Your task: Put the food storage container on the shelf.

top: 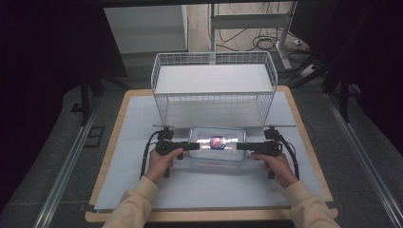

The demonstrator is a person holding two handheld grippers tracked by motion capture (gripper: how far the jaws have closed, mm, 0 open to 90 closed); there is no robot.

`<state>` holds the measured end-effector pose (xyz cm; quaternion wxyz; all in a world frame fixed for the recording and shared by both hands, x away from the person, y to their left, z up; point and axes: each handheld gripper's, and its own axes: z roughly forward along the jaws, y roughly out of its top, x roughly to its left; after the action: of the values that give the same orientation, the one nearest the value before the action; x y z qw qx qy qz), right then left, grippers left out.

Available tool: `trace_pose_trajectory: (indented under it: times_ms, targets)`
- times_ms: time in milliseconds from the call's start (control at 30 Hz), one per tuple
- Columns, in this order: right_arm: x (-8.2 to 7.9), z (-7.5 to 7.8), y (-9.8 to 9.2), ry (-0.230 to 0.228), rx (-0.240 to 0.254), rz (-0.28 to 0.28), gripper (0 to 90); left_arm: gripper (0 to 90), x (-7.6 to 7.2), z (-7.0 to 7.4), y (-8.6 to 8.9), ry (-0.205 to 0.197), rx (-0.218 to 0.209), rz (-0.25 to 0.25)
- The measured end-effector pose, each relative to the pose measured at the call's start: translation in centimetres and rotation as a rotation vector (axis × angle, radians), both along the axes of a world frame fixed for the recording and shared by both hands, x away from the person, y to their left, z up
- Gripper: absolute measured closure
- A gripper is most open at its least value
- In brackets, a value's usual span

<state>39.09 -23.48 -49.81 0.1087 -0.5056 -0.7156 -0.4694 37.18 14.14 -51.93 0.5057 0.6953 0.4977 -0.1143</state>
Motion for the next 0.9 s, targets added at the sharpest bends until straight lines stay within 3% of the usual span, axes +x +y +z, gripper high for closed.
trace_pose_trajectory:
  times_ms: [433,567,900]
  targets:
    - [-2.4,0.7,-0.3,-0.09,0.004,0.004,48.3,41.1,-2.8,0.6,-0.1,-0.103,0.033,0.027]
    - [-3.0,0.9,-0.2,-0.117,-0.015,0.011,48.4,42.2,-3.1,0.7,0.0,-0.115,0.036,0.025]
    - [-3.4,0.8,-0.3,-0.134,0.003,0.009,49.4,43.5,-3.6,0.9,-0.1,-0.126,0.046,0.03]
